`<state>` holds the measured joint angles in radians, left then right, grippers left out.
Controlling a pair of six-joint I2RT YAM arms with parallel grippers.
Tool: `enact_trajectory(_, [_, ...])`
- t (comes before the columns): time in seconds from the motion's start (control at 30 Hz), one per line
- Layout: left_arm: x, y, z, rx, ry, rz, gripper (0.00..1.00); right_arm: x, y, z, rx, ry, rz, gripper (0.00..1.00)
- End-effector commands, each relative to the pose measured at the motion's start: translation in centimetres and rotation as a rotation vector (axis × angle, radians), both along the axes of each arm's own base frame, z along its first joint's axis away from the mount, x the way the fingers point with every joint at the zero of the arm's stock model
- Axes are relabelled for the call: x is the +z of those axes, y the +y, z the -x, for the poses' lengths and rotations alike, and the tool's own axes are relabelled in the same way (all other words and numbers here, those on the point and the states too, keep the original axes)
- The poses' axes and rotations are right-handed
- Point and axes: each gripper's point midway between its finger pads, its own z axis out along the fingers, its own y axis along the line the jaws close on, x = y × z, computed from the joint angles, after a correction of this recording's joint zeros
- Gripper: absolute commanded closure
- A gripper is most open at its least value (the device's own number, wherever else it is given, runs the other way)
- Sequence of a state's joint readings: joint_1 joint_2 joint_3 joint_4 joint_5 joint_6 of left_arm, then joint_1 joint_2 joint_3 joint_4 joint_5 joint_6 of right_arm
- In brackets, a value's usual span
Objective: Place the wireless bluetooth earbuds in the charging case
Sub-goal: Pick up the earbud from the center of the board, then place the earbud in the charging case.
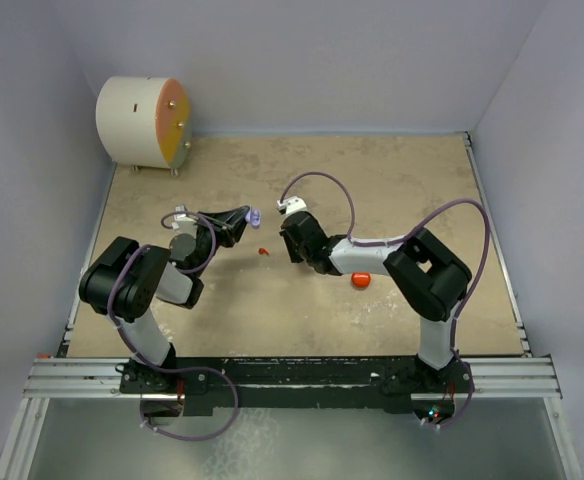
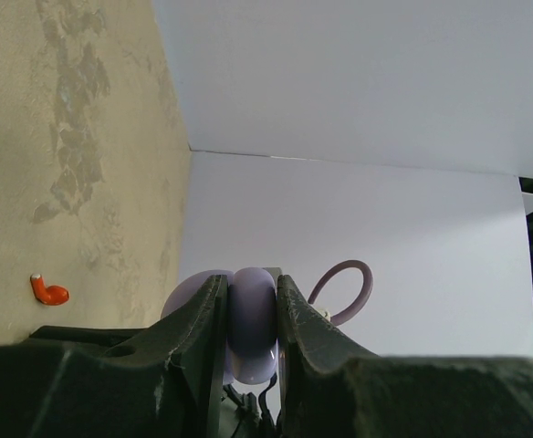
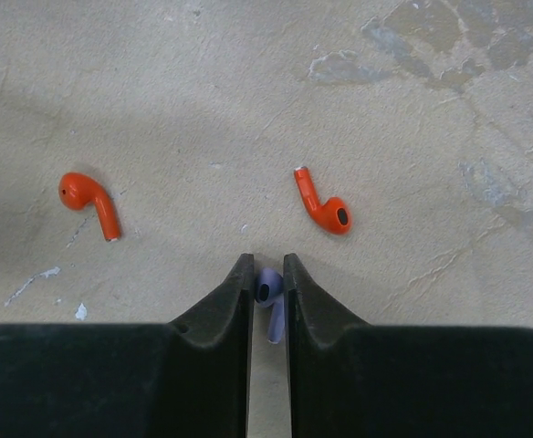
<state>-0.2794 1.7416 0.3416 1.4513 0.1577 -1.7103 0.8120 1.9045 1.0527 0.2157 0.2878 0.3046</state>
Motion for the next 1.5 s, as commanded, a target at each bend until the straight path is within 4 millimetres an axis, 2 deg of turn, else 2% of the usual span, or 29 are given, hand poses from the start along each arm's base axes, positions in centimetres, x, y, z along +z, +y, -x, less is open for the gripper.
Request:
enact_trajectory(0.0, [2.8, 0.4, 0.5, -0.001, -0.101, 0.029, 1.0, -1.8, -2.5, 1.7, -0.027, 0.077, 0.106, 0.92])
enact_trajectory(0.1, [2.9, 0.3, 0.5, -0.003, -0.105, 0.03, 1.0, 0.9, -1.1, 1.3, 0.005, 0.028, 0.023, 0.96])
enact_trajectory(0.2, [3.1, 0.3, 0.4, -0.003, -0.107, 0.031, 1.0, 5.0, 0.5, 0.7, 0.051, -0.052, -0.093, 0.99])
enact_trajectory(0.4, [3.6, 0.2, 0.2, -0.003, -0.11, 0.021, 1.0, 12.9, 1.9, -0.2, 0.097, -0.24, -0.255, 1.0])
enact_trajectory(0.63, [5.4, -0.1, -0.7, -0.013, -0.132, 0.043, 1.0, 23.0, 1.5, -1.0, 0.151, -0.545, -0.45, 1.0])
enact_trajectory(0.8, [6.9, -0.3, -1.2, -0.022, -0.149, 0.087, 1.0, 28.2, 0.1, 0.5, 0.239, -0.778, -0.616, 1.0])
enact_trajectory(0.9, [7.5, -0.4, -1.3, -0.022, -0.155, 0.094, 1.0, 29.0, 0.0, 0.6, 0.253, -0.825, -0.642, 1.0])
enact_trajectory(1.07, [7.8, -1.1, -1.2, -0.027, -0.139, 0.087, 1.0, 28.7, 0.4, 1.0, 0.284, -0.829, -0.659, 1.0])
enact_trajectory(1.3, [7.3, -3.5, -0.5, -0.06, -0.082, 0.152, 1.0, 30.0, -2.0, 3.9, 0.309, -1.03, -0.727, 1.0])
enact_trajectory(1.47, [6.6, -5.1, 0.1, -0.075, -0.033, 0.188, 1.0, 29.7, -2.4, 4.9, 0.341, -1.091, -0.731, 1.0])
